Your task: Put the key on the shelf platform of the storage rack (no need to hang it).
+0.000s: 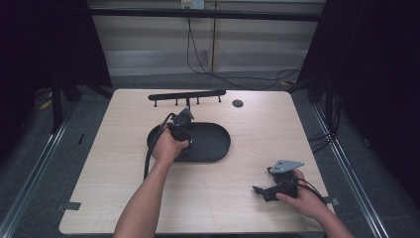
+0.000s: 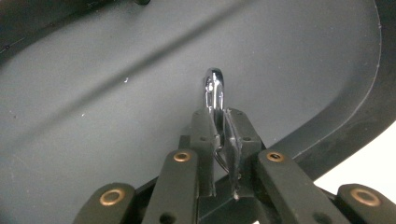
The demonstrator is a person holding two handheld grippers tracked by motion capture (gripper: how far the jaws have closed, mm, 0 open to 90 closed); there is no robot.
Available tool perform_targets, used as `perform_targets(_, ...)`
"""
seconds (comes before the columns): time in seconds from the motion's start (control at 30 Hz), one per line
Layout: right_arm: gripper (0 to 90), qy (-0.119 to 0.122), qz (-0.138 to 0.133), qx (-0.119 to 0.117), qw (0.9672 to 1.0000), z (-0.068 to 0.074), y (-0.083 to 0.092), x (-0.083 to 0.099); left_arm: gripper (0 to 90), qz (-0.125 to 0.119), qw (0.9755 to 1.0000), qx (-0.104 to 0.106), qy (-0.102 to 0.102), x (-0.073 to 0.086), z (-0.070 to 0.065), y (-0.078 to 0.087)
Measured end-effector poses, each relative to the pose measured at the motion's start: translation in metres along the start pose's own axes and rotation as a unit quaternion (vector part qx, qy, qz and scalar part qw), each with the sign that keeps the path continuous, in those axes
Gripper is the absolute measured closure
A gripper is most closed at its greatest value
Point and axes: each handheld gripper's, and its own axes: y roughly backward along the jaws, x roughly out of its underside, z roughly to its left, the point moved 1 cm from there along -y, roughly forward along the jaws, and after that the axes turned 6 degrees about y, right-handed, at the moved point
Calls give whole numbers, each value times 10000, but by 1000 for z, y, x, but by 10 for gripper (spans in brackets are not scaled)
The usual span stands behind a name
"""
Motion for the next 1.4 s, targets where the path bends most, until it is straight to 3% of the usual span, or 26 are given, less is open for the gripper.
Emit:
perform_targets(0.33,70,2,-1,-1,10000,0,0,0,772,-39,10000,-77,-36,1,0,0)
perform_targets(0.97,70,-3,-6,6,10000,0,0,0,668,-237,9997,50,71,10,3,17)
perform_targets(1.07,70,-4,-6,5,10000,0,0,0,634,-231,9996,72,114,11,3,18)
perform_targets(1.4,70,-3,-6,6,10000,0,0,0,507,-229,9995,203,-11,16,2,22)
